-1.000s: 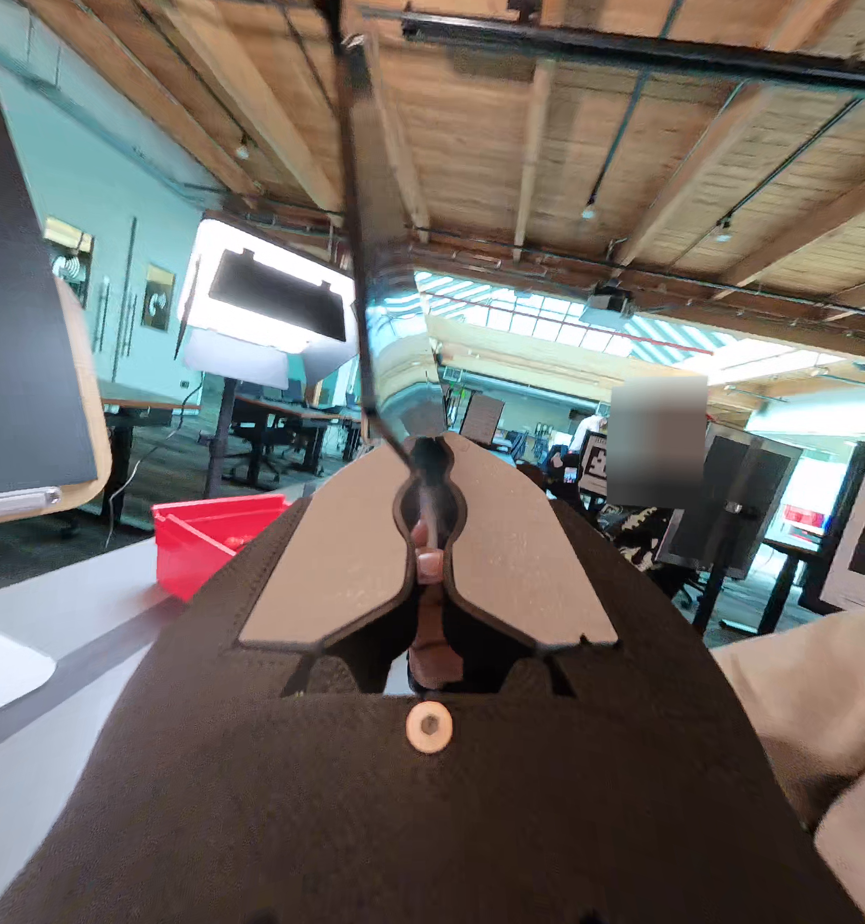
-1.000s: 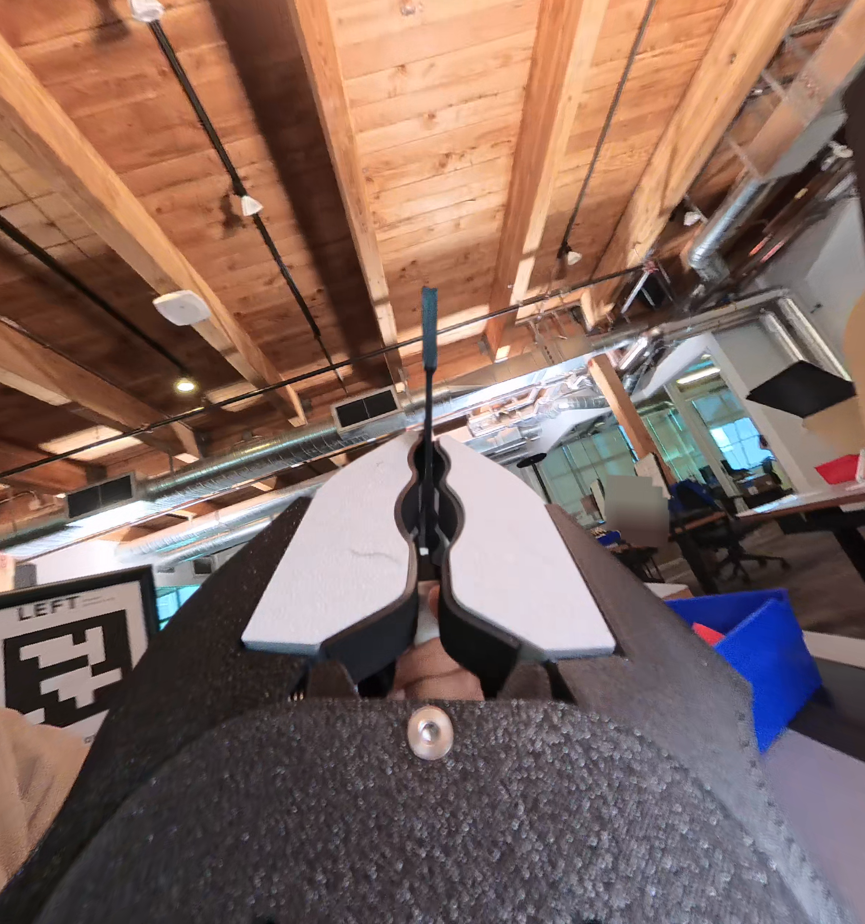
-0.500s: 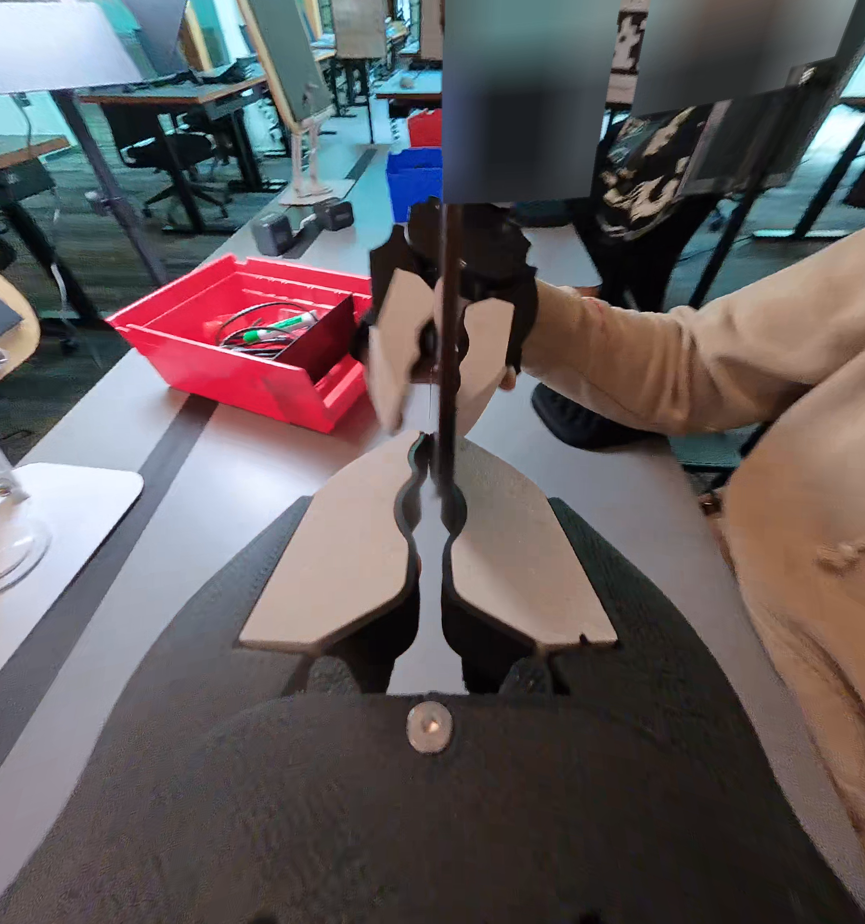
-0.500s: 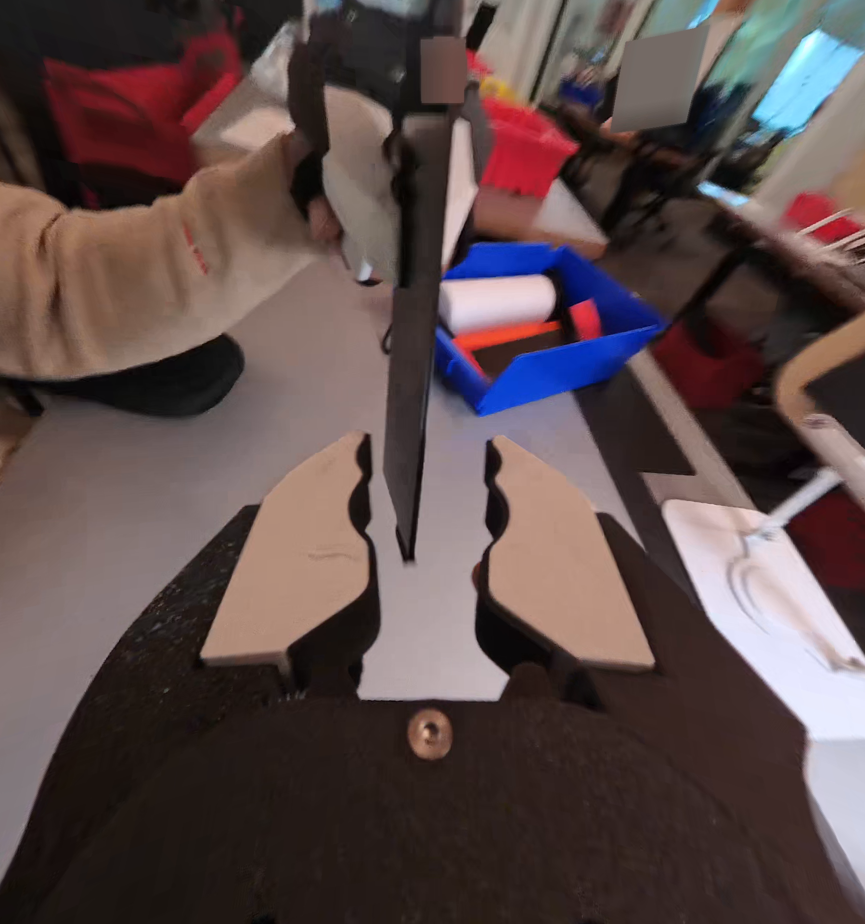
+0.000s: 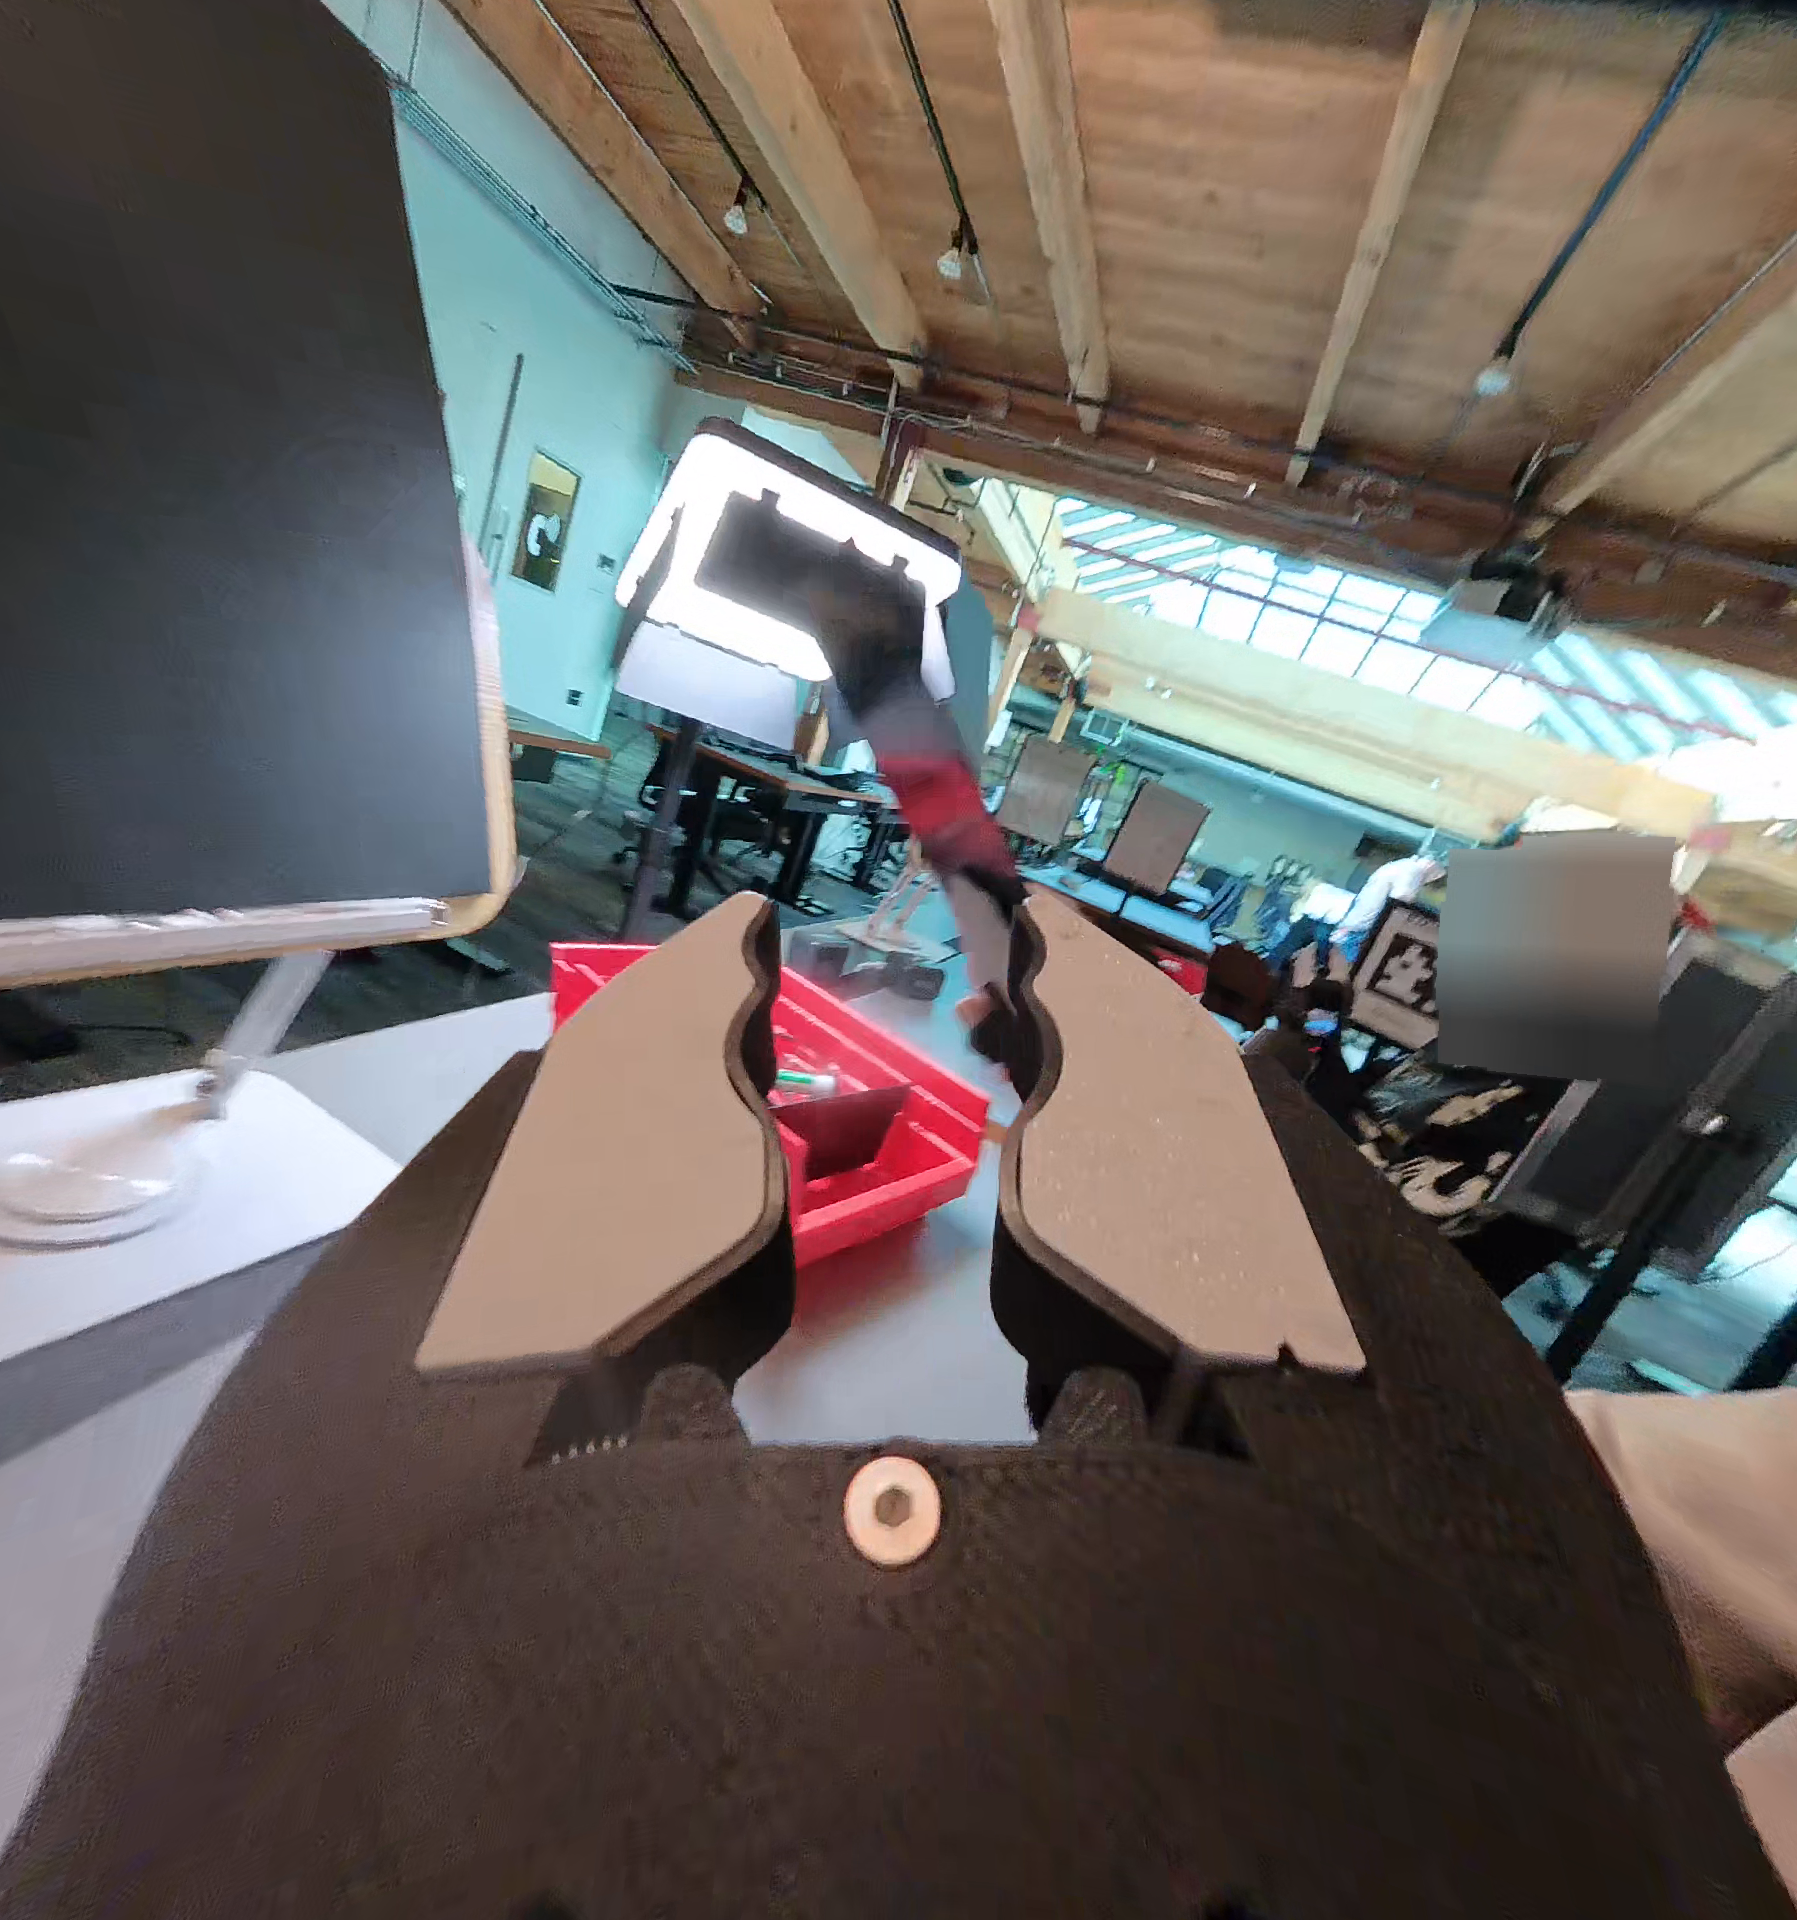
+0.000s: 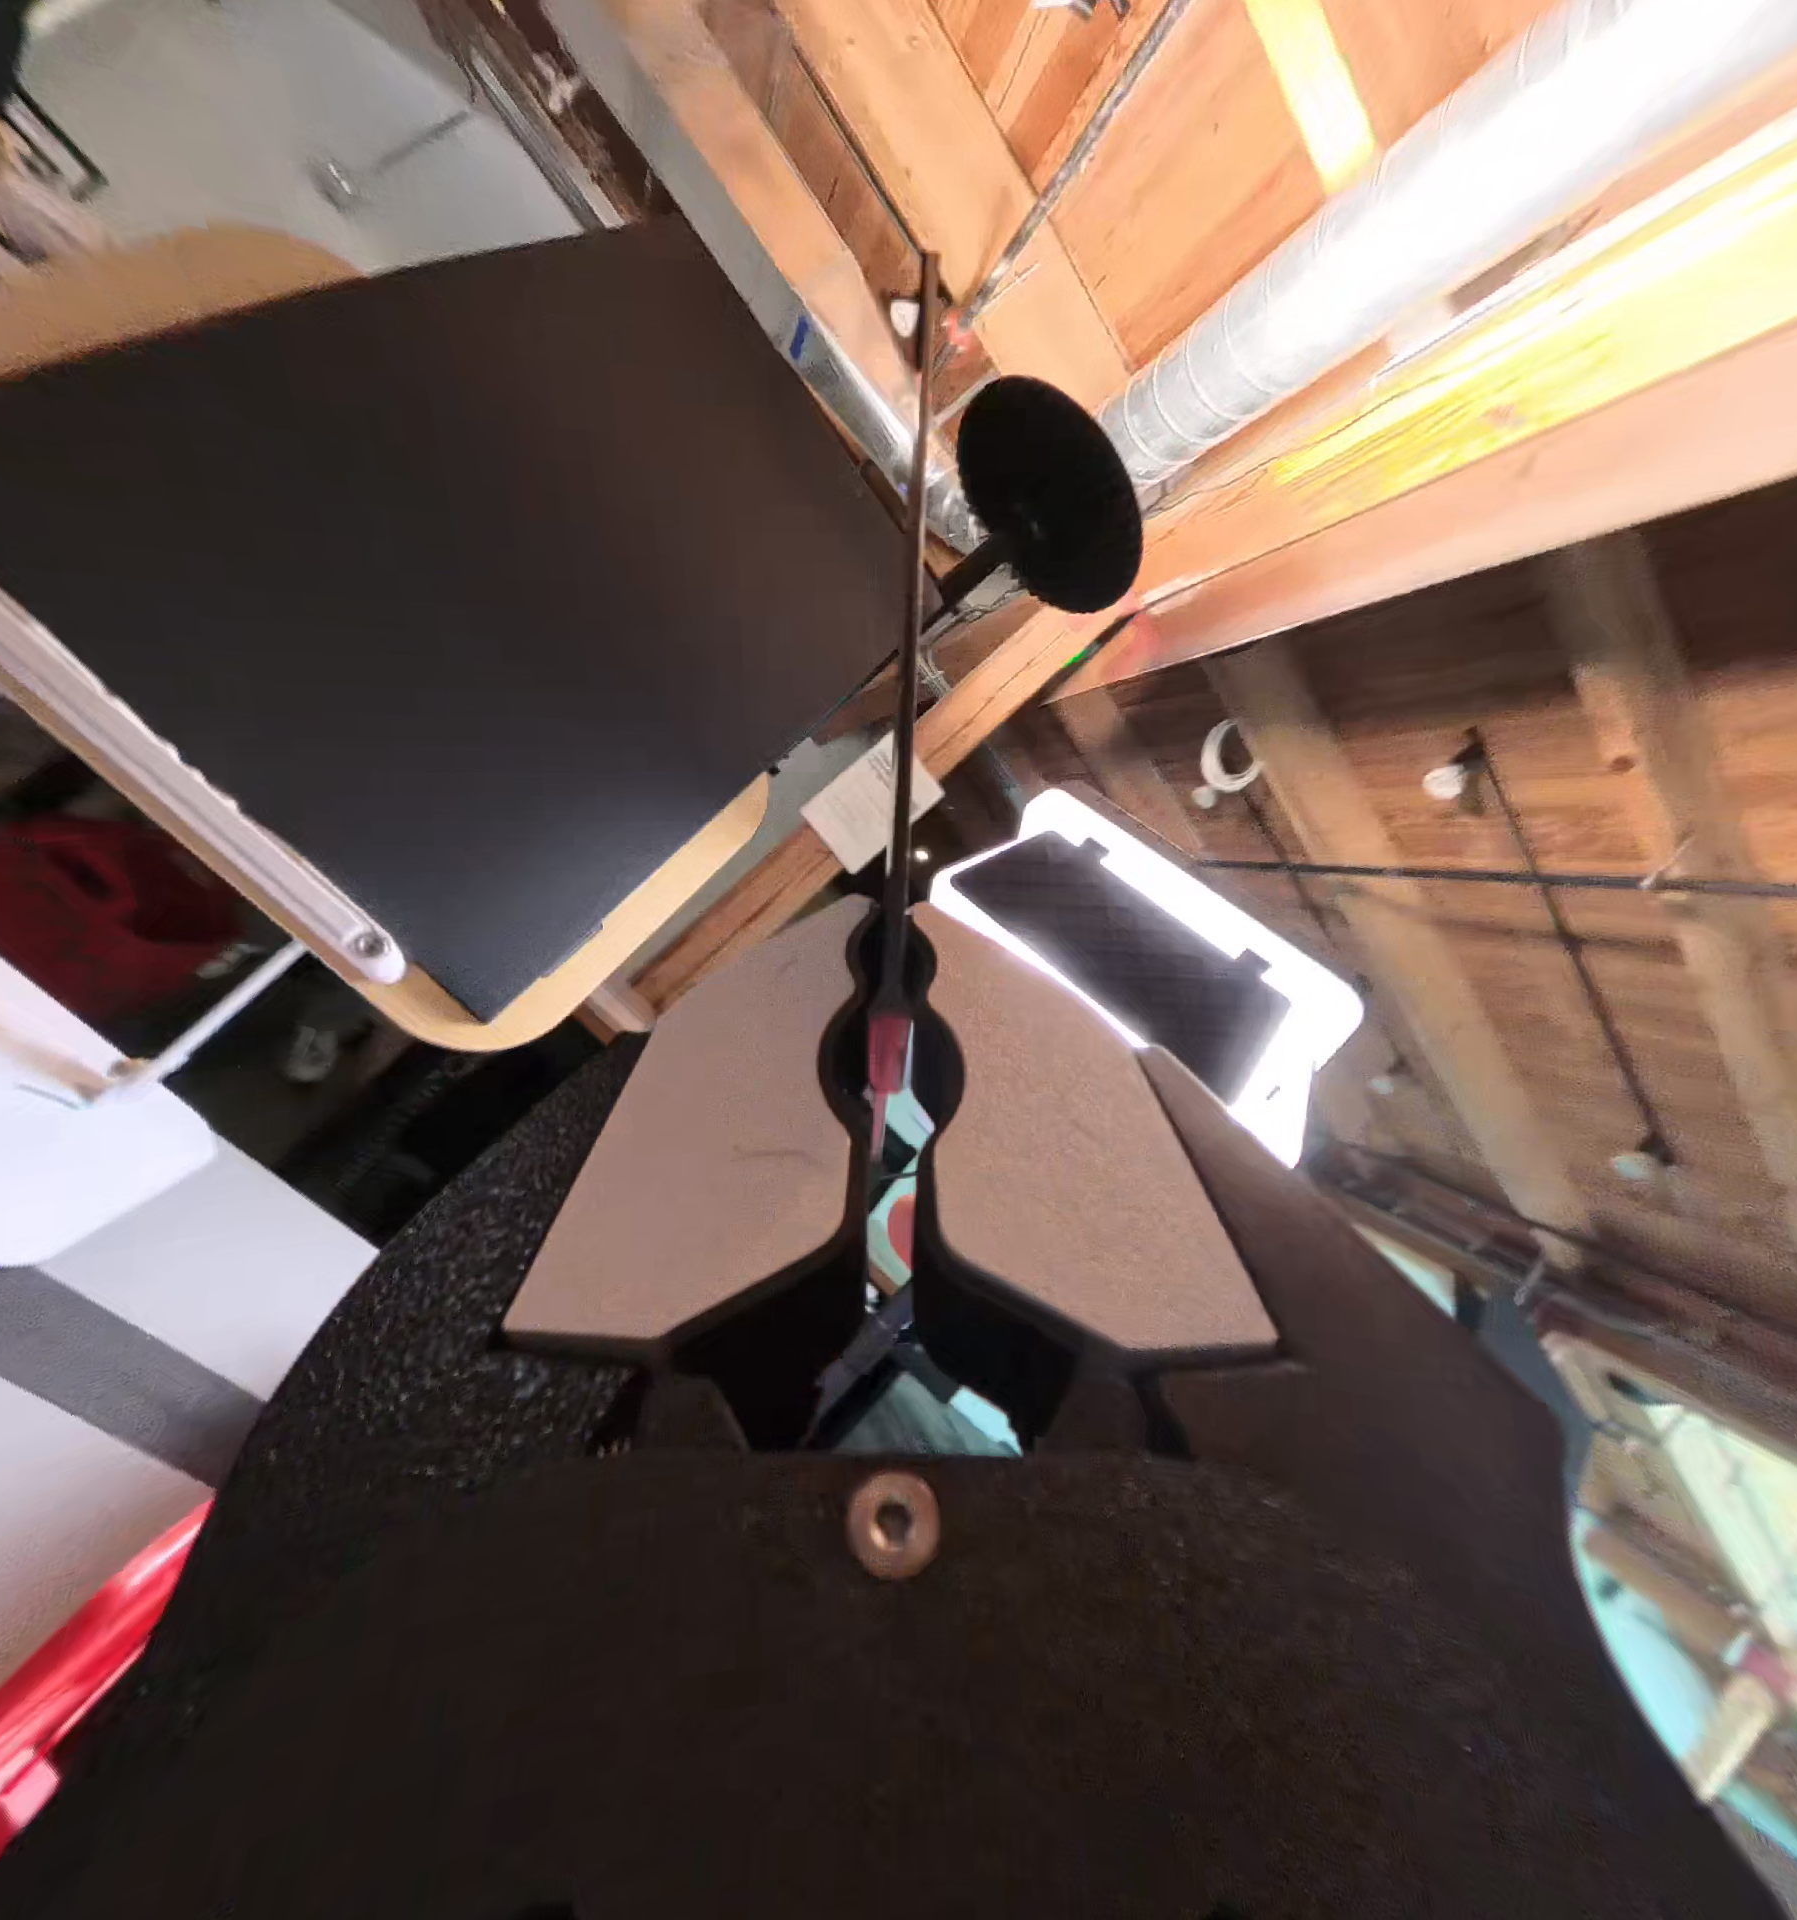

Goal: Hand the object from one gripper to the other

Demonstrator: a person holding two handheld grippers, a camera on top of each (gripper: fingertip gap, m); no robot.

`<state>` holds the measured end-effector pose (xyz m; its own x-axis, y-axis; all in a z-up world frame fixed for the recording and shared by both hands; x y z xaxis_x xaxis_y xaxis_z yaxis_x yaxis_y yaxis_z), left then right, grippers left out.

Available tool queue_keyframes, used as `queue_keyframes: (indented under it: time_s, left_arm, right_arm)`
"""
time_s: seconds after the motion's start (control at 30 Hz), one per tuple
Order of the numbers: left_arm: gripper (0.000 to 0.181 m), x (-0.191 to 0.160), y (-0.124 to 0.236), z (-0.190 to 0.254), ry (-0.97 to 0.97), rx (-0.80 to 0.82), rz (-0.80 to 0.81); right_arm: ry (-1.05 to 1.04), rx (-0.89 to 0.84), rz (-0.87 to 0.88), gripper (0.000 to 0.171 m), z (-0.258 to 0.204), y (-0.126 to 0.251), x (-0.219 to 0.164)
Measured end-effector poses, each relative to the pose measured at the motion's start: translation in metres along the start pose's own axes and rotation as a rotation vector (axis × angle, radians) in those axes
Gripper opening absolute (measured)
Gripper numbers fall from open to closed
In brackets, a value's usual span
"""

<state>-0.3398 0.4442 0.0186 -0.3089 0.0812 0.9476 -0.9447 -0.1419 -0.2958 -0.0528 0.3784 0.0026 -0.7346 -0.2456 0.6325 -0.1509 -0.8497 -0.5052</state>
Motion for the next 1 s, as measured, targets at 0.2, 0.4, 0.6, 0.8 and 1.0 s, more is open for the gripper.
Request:
queue_keyframes:
  time_s: [0.2,0.4,0.6,0.8,1.0]
  left_arm:
    - [0.053,-0.060,-0.048,0.011,0.218,0.060,-0.047]
    - [0.010,-0.074,-0.037,-0.013,0.407,0.029,-0.017]
    - [0.005,-0.048,-0.017,-0.016,0.254,-0.140,0.027]
    - [0.002,-0.062,0.003,0.023,-0.246,-0.381,-0.317]
    - [0.002,-0.101,-0.012,0.061,-0.265,-0.588,-0.496]
  right_arm:
    - [0.106,0.193,0.090,0.001,-0.092,0.012,0.024]
    - [0.196,0.377,0.285,0.002,-0.163,0.048,0.075]
    - [-0.317,0.838,0.134,0.042,-0.141,0.043,0.083]
    - [-1.120,1.526,-0.078,0.045,-0.092,0.058,0.076]
    - [-1.123,1.612,-0.088,0.046,-0.080,0.067,0.066]
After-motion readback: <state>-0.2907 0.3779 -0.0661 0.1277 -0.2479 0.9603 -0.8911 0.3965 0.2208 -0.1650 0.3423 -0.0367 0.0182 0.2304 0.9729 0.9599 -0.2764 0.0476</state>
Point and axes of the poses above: each gripper's, where its closed fingertips meet, y back along the fingers, x out of its top, z = x × y across the jaws, the point moved 4 cm from there along y, back along the fingers, and after that the axes turned 13 degrees about -y, right-handed, at the moved point
